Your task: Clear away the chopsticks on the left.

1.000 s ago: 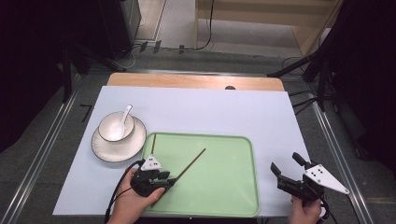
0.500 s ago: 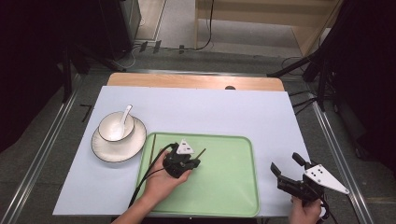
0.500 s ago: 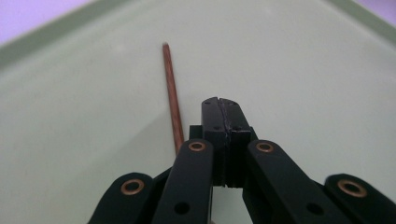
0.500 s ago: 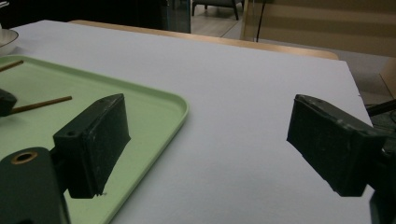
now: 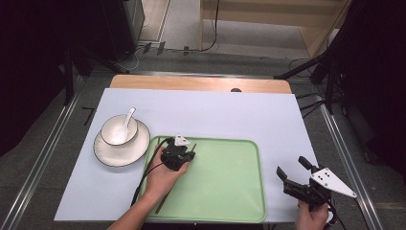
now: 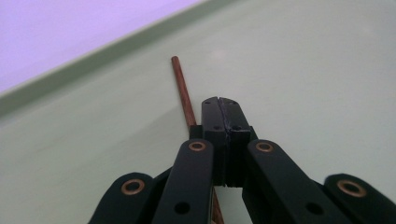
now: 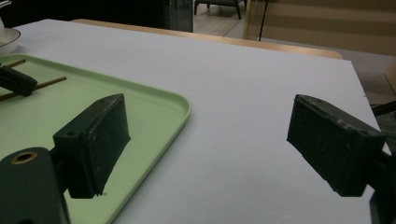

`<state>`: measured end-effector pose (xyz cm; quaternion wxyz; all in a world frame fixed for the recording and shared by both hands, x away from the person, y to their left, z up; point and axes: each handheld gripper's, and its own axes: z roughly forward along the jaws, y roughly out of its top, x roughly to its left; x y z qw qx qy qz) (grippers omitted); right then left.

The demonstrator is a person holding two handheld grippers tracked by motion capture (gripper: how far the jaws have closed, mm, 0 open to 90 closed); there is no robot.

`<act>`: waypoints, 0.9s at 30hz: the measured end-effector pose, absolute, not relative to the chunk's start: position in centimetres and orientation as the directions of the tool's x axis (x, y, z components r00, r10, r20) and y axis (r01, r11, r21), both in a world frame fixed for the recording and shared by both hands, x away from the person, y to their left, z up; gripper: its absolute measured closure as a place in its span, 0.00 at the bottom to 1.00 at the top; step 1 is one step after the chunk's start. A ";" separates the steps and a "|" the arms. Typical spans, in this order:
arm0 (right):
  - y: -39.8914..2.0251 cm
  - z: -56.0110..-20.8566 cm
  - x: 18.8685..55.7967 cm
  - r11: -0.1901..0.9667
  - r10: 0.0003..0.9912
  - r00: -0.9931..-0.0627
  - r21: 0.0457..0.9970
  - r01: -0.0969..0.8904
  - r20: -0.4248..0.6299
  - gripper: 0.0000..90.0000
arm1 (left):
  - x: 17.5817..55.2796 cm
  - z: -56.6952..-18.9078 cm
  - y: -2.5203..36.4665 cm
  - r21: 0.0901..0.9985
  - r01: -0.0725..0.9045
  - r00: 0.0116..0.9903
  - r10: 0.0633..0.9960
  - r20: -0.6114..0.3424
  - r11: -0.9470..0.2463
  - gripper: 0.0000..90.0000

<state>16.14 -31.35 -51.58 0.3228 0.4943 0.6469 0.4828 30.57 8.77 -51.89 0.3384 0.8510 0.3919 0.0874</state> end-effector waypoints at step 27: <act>-31.1 -51.6 16.1 0.048 0.952 -0.300 0.943 0.331 0.057 0.14 | 30.1 -51.7 14.8 0.710 0.605 0.633 0.758 -0.154 -0.361 0.81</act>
